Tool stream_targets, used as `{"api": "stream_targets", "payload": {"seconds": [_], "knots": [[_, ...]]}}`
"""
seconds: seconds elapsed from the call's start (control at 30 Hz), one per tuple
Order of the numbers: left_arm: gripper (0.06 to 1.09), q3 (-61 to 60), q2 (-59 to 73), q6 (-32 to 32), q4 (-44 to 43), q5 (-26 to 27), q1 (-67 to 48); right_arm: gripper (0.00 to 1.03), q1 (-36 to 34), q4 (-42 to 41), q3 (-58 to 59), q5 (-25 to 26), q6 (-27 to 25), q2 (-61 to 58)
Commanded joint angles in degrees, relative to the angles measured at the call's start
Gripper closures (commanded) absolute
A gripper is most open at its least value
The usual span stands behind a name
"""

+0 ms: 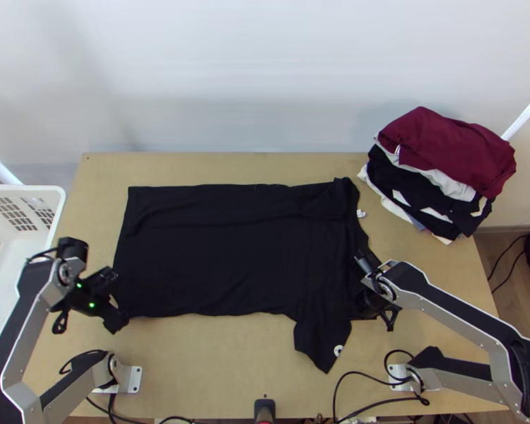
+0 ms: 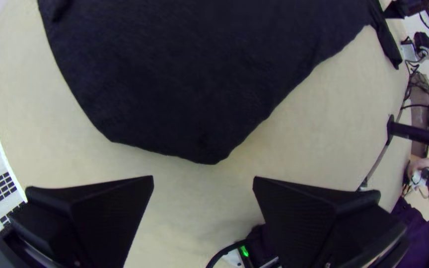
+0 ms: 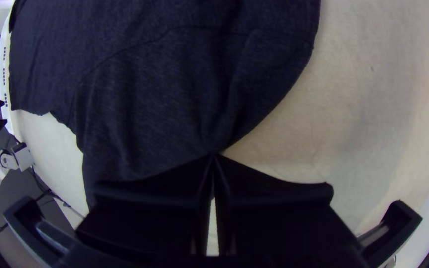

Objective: Fold the t-shirt

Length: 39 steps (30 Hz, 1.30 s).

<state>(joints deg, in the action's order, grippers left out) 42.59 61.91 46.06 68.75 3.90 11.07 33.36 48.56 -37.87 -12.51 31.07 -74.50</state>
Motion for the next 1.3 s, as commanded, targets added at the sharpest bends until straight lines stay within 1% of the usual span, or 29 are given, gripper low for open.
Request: {"api": "stream_targets", "payload": {"seconds": [0.0,0.13,0.3,0.57,0.6,0.7,0.73,0.77,0.8,0.83,0.87,0.93,1.07,1.17,1.27], "knots": [[0.11,-3.5,-0.2,-1.8,-1.8,-0.4,-3.4,1.00,0.5,-1.0,2.2,0.2,-0.7,-0.2],[0.11,-5.1,1.7,-4.1,-4.8,-1.2,-6.3,1.00,0.4,-1.0,2.2,0.3,-0.9,0.0],[0.11,-5.1,6.9,-6.7,-10.7,-1.4,-6.7,1.00,0.4,-1.0,2.5,0.3,-1.0,0.3],[0.11,-4.5,10.3,-7.8,-13.6,-1.4,-7.3,1.00,0.4,-1.0,2.3,0.3,-1.0,0.2],[0.16,-4.5,10.3,-7.8,-13.8,-1.4,-7.2,1.00,0.5,-1.0,2.4,0.3,-1.0,0.3],[0.35,-4.6,10.2,-7.0,-14.3,-1.4,-7.2,1.00,0.6,-1.0,2.4,0.2,-1.4,0.4],[0.46,-4.5,10.0,-6.6,-14.3,-0.9,-7.1,1.00,0.6,-1.0,2.4,0.2,-1.4,0.5],[0.63,-4.5,9.8,-5.5,-14.3,-0.6,-7.2,1.00,0.6,-1.0,2.4,0.3,-1.5,0.6],[0.80,-4.5,9.7,-5.3,-15.0,0.1,-7.2,1.00,0.6,-1.0,2.4,0.3,-1.5,0.8],[0.96,-4.3,10.0,-5.3,-15.5,0.8,-7.2,1.00,0.4,-1.0,2.5,0.3,-1.5,1.0],[1.05,-3.9,10.2,-5.3,-15.2,1.2,-7.2,1.00,0.3,-1.0,2.5,0.3,-1.5,1.4],[1.04,-3.7,10.2,-4.4,-15.7,2.3,-7.1,1.00,0.0,-0.7,2.4,0.3,-1.6,2.3],[1.04,-2.1,9.3,-4.3,-15.5,2.6,-7.1,1.00,-2.3,-0.1,1.0,0.3,-2.0,5.2],[1.04,-0.8,8.7,-4.2,-15.2,2.5,-7.1,1.00,-4.4,1.2,-1.3,0.5,-3.8,8.4],[1.04,-0.6,8.6,-3.2,-15.2,2.5,-6.4,1.00,-6.8,2.8,-3.1,0.6,-6.8,10.3]]}}
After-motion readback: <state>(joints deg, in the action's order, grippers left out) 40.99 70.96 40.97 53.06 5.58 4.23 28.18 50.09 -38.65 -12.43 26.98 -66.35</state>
